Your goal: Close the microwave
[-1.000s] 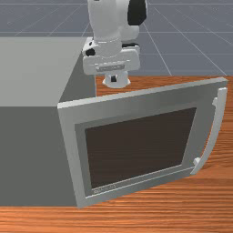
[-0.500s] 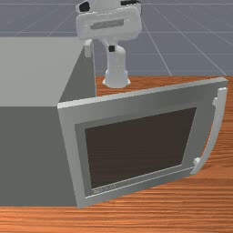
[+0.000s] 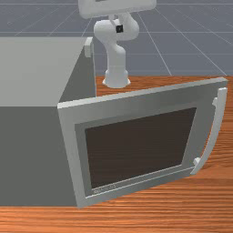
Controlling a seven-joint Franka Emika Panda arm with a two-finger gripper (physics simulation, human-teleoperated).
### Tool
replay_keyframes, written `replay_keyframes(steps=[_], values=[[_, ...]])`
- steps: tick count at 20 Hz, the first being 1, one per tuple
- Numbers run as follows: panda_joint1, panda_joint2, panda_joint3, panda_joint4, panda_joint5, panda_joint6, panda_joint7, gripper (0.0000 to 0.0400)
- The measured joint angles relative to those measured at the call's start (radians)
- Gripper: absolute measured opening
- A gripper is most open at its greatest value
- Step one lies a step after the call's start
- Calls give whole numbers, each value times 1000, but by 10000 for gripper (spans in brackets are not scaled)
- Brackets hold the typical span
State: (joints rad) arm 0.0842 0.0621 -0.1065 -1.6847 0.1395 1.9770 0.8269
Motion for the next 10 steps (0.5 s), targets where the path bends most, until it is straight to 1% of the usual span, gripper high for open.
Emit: replay_keyframes(steps=[4,5,8,10], values=[[22,128,20,166,-1,-33,29,0],[28,160,22,207,-10,-37,42,0],[67,244,33,318,-67,-45,87,0],[93,283,40,396,-92,-71,108,0]])
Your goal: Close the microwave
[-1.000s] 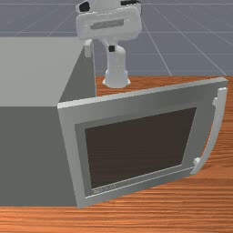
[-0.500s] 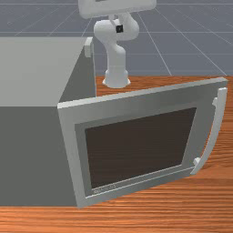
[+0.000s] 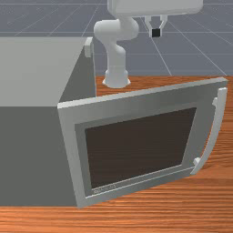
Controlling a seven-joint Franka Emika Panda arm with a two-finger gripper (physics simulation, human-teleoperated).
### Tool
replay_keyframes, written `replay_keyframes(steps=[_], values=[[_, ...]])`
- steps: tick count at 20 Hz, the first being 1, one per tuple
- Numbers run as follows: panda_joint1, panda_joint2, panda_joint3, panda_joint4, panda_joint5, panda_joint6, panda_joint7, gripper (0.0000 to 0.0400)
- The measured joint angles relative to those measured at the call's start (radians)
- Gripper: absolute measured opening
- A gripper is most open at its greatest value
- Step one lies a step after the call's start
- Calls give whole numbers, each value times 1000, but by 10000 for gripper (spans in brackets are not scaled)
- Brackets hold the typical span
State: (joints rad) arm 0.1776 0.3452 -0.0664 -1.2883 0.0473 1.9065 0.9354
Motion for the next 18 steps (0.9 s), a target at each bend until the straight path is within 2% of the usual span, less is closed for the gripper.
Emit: replay_keyframes(steps=[3,6,10,18], values=[[37,77,6,166,-37,-63,28,0],[70,124,3,244,-77,-65,48,0],[113,244,-27,345,-155,1,110,0],[138,334,-43,396,-188,173,169,0]])
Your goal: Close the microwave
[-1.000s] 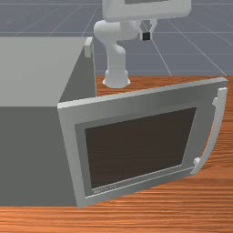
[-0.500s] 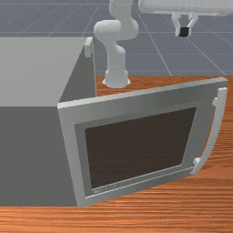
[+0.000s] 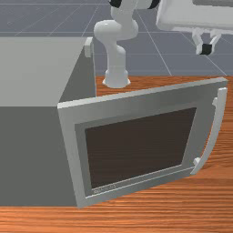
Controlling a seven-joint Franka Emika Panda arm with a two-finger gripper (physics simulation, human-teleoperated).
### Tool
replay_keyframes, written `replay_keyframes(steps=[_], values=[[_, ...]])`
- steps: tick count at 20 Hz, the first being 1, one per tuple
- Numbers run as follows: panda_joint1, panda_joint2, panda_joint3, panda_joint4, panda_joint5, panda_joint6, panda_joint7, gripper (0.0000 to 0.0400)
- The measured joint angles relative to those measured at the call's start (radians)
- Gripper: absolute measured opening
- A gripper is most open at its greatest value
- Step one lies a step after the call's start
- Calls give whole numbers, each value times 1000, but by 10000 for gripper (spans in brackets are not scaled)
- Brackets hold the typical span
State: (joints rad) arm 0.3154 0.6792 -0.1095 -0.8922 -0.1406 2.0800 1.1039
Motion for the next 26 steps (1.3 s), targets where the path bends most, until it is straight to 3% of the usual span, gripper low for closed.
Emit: replay_keyframes(steps=[5,13,26], values=[[12,39,3,-33,-7,108,16,0],[4,1,6,-253,-19,237,34,0],[-67,-426,-10,-877,-28,338,53,0]])
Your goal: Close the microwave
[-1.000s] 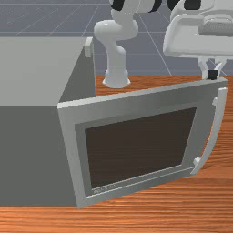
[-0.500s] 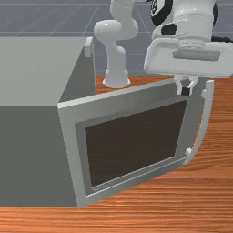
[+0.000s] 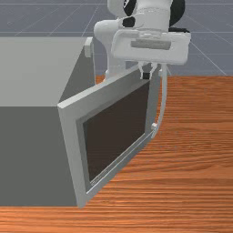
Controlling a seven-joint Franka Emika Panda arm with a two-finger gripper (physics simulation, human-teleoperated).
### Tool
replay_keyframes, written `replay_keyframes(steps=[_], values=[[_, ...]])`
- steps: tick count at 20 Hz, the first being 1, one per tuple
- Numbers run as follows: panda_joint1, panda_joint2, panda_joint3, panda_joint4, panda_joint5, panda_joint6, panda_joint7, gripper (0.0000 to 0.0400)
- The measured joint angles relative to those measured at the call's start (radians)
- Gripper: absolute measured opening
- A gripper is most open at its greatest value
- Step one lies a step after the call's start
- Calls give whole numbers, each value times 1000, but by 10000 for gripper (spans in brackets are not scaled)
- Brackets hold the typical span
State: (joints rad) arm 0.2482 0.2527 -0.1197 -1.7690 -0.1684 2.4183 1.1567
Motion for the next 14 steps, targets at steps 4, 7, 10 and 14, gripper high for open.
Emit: replay_keyframes(steps=[4,7,10,14], values=[[12,-125,-13,-162,1,42,1,0],[52,-175,-44,-219,-5,52,2,0],[93,-198,-101,-249,-10,58,-15,0],[176,-222,-204,-285,-24,80,-45,0]])
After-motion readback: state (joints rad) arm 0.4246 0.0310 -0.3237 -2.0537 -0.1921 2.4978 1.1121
